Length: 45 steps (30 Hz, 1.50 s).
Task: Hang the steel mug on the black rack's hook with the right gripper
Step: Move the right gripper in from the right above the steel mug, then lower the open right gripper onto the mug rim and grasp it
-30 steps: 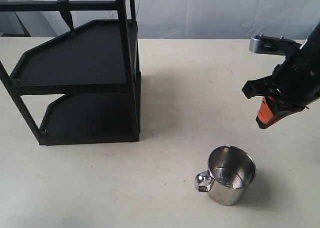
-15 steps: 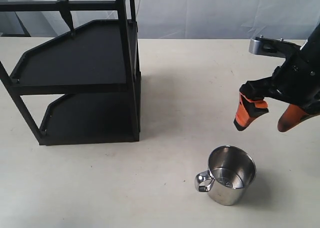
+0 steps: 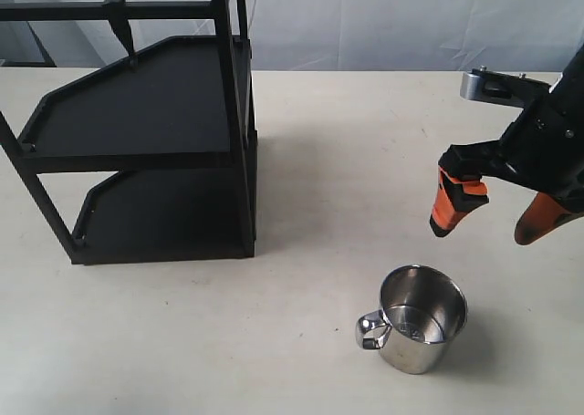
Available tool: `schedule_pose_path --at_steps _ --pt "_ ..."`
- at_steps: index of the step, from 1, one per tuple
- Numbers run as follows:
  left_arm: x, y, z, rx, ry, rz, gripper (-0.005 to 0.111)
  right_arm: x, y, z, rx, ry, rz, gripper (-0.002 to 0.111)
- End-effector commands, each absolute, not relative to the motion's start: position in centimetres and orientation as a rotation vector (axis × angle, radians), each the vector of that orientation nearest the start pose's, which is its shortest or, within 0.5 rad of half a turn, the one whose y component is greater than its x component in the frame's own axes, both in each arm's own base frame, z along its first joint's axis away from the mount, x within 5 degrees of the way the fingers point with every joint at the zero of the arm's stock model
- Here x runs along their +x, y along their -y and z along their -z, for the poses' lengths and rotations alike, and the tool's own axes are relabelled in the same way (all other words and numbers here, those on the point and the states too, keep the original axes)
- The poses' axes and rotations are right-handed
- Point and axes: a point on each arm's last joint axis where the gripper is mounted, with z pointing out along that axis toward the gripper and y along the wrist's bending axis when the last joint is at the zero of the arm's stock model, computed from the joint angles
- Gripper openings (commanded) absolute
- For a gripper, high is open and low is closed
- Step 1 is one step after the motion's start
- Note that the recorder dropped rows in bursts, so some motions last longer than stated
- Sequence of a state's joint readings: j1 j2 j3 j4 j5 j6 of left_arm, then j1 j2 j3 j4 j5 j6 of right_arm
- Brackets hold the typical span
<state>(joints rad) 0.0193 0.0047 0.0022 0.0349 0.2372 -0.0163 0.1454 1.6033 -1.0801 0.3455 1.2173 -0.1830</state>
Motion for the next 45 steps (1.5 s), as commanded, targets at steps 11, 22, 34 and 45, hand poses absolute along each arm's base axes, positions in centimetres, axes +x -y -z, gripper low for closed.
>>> schedule_pose_path --at_steps 11,22,34,45 --pt "5.6 -0.2 -19.2 -0.002 -1.714 -0.039 0.002 25.4 -6.5 -20.9 -0.233 -3.269 -0.516 0.097" --pt "5.6 -0.2 -19.2 -0.002 -1.714 -0.039 0.002 24.3 -6.6 -17.7 -0.071 -3.197 -0.545 0.097" --pt "5.6 -0.2 -19.2 -0.002 -1.714 -0.039 0.002 23.5 -9.0 -15.8 -0.219 -3.233 -0.505 0.097" --pt "5.6 -0.2 -19.2 -0.002 -1.714 -0.039 0.002 23.4 -9.6 -15.7 -0.224 -3.223 -0.468 0.067"
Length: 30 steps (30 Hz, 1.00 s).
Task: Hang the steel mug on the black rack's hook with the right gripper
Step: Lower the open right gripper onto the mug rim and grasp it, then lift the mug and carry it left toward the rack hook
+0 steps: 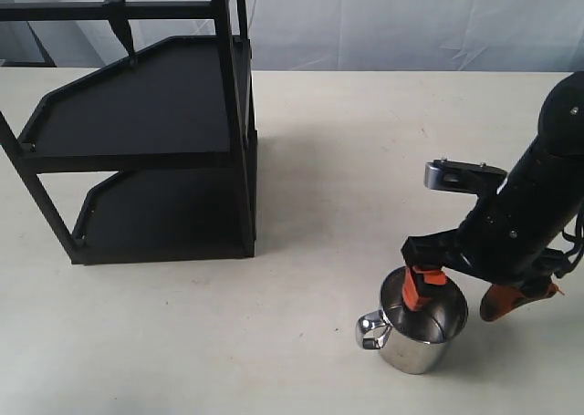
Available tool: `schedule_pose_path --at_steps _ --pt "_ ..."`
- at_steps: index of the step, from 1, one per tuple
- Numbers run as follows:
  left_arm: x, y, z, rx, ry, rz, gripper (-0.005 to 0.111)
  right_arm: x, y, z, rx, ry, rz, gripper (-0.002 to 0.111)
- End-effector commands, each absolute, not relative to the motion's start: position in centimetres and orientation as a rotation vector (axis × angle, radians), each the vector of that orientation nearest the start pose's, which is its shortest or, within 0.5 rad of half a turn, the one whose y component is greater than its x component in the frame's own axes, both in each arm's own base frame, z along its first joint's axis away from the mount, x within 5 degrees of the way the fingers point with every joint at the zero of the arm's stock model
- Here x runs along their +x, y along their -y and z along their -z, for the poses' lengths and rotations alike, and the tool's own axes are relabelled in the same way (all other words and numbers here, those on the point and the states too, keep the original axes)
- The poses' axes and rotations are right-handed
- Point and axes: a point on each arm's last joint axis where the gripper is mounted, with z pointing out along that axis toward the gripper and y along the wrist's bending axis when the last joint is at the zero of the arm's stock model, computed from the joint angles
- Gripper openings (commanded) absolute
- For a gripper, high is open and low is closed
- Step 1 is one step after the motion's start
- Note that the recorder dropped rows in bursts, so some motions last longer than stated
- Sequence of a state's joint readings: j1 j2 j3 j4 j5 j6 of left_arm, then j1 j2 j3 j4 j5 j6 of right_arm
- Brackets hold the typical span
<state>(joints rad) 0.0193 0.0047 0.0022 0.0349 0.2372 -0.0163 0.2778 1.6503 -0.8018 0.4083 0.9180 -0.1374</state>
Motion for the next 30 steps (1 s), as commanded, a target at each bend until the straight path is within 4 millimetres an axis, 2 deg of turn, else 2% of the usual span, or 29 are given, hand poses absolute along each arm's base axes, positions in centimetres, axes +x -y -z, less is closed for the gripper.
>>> schedule_pose_path --at_steps 1,3,4,5,11,14,17,21,26,30 --pt "5.6 -0.2 -19.2 -0.002 -1.714 -0.039 0.002 23.4 -9.6 -15.7 -0.221 -3.224 -0.467 0.051" --pt "5.6 -0.2 -19.2 -0.002 -1.714 -0.039 0.002 23.4 -9.6 -15.7 -0.221 -3.224 -0.467 0.025" --pt "5.6 -0.2 -19.2 -0.002 -1.714 -0.039 0.002 23.4 -9.6 -15.7 -0.221 -3.224 -0.467 0.003" --pt "5.6 -0.2 -19.2 -0.002 -1.714 -0.039 0.002 23.4 -9.6 -15.7 -0.216 -3.224 -0.467 0.001" --pt "5.6 -0.2 -19.2 -0.002 -1.714 -0.039 0.002 23.3 -9.9 -16.0 -0.198 -3.222 -0.525 0.002" --pt "5.6 -0.2 -19.2 -0.002 -1.714 -0.039 0.002 23.0 -11.0 -17.1 -0.27 -3.15 -0.749 -0.001" --pt "5.6 -0.2 -19.2 -0.002 -1.714 -0.039 0.002 22.9 -12.6 -18.8 -0.305 -3.004 -1.085 -0.001" --pt "5.6 -0.2 -19.2 -0.002 -1.714 -0.039 0.002 23.3 -14.4 -20.9 -0.253 -2.764 -1.482 -0.001" --pt "5.6 -0.2 -19.2 -0.002 -1.714 -0.039 0.002 24.2 -15.7 -22.7 -0.092 -2.531 -1.739 -0.001" --pt "5.6 -0.2 -19.2 -0.002 -1.714 -0.039 0.002 24.3 -17.3 -24.0 -0.067 -2.44 -1.832 -0.001"
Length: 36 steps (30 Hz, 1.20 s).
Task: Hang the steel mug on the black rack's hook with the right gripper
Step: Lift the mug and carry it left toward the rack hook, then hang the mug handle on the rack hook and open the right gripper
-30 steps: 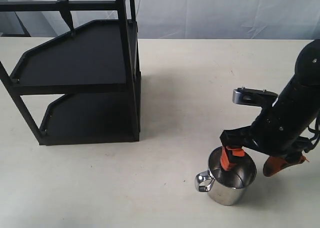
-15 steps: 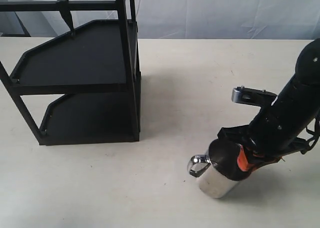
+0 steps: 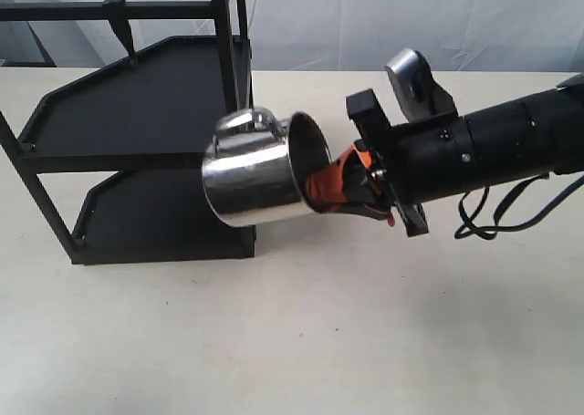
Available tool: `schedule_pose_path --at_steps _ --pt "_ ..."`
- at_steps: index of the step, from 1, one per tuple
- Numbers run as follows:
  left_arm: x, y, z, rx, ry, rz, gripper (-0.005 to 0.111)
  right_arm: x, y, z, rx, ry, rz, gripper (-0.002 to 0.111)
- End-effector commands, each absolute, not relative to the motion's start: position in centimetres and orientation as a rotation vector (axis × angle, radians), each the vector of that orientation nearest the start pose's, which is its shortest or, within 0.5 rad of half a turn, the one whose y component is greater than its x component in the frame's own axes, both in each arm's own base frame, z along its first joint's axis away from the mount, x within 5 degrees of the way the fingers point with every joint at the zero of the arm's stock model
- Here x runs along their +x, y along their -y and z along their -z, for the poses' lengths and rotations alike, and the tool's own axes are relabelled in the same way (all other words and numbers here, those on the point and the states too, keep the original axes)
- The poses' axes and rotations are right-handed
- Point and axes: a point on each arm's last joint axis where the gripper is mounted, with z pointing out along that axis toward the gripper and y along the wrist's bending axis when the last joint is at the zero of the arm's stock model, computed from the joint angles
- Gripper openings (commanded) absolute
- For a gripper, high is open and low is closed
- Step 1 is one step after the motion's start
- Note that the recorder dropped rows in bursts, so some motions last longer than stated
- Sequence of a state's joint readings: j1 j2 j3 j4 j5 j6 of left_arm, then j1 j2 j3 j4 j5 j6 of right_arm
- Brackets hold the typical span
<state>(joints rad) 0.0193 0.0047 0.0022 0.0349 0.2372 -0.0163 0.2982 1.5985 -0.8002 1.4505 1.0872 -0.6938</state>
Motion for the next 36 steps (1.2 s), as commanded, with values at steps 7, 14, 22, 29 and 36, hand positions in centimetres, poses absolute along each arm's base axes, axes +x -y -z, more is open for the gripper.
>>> schedule_pose_path --at_steps 7,14,22,29,36 --pt "5.6 -0.2 -19.2 -0.002 -1.714 -0.039 0.002 24.6 -21.3 -26.5 -0.049 -2.384 -1.829 -0.001" --pt "5.6 -0.2 -19.2 -0.002 -1.714 -0.039 0.002 24.2 -23.6 -26.1 0.118 -2.484 -1.929 -0.001" --pt "5.6 -0.2 -19.2 -0.002 -1.714 -0.039 0.002 23.3 -24.9 -25.1 0.18 -2.586 -1.979 -0.001" --pt "5.6 -0.2 -19.2 -0.002 -1.714 -0.039 0.002 23.8 -24.9 -25.2 0.387 -2.577 -2.01 -0.001" --pt "5.6 -0.2 -19.2 -0.002 -1.714 -0.039 0.002 24.2 -24.9 -24.8 0.559 -2.589 -1.976 -0.001"
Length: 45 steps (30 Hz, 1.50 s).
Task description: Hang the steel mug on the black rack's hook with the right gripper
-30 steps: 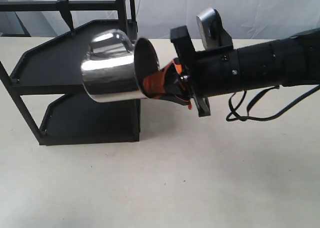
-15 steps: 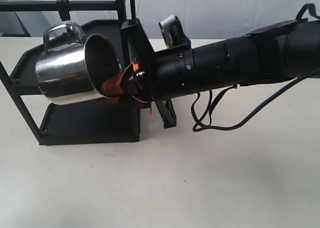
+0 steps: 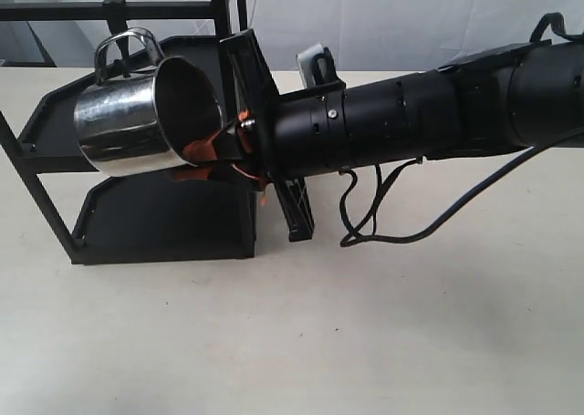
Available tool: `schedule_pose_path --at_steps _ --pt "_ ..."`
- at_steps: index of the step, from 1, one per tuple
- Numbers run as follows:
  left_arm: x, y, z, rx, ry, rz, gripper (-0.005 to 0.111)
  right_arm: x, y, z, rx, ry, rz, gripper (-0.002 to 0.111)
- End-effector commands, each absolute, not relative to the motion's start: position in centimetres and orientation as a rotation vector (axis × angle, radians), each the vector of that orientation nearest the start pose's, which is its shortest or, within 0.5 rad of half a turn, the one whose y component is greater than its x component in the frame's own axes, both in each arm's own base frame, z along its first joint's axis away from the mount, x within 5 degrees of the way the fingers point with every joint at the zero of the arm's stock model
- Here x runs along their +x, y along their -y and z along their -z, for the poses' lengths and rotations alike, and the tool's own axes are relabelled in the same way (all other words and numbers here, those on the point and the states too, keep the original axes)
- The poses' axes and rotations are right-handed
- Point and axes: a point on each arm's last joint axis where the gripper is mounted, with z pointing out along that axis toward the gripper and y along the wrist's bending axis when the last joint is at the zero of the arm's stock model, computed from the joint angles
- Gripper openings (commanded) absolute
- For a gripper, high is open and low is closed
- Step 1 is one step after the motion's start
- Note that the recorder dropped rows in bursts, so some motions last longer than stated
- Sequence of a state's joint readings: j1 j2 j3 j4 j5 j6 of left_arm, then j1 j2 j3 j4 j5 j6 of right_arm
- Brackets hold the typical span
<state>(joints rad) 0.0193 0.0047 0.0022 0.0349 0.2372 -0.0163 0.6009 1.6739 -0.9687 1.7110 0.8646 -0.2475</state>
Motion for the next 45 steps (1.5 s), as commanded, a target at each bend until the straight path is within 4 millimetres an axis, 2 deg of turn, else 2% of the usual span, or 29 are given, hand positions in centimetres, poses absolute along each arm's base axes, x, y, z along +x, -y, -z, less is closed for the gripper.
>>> schedule_pose_path --at_steps 1,8,13,16,20,22,34,39,43,45 --pt "5.6 -0.2 -19.2 -0.002 -1.714 -0.039 0.002 24.3 -25.0 -24.5 0.598 -2.606 -1.98 -0.001" --pt "5.6 -0.2 -19.2 -0.002 -1.714 -0.039 0.002 24.5 -25.6 -21.6 0.617 -2.732 -1.989 -0.001" --pt "5.6 -0.2 -19.2 -0.002 -1.714 -0.039 0.002 24.4 -25.7 -21.3 0.51 -2.735 -1.985 0.001" --pt "5.6 -0.2 -19.2 -0.002 -1.714 -0.039 0.002 24.3 -25.7 -21.4 0.471 -2.732 -2.0 0.016" --pt "5.6 -0.2 -19.2 -0.002 -1.714 -0.039 0.002 24.3 -25.7 -21.4 0.475 -2.733 -2.0 0.05" --pt "5.6 -0.2 -19.2 -0.002 -1.714 -0.039 0.002 24.2 -25.7 -21.4 0.462 -2.732 -2.005 0.057" --pt "5.6 -0.2 -19.2 -0.002 -1.714 -0.039 0.002 24.1 -25.2 -23.0 0.254 -2.632 -2.027 0.057" --pt "5.6 -0.2 -19.2 -0.002 -1.714 -0.039 0.002 25.4 -23.1 -24.5 0.222 -2.533 -1.968 0.057" --pt "5.6 -0.2 -19.2 -0.002 -1.714 -0.039 0.002 25.7 -21.2 -25.5 0.151 -2.521 -1.884 0.056" --pt "5.6 -0.2 -19.2 -0.002 -1.714 -0.039 0.002 25.6 -20.3 -26.1 0.089 -2.527 -1.82 0.05"
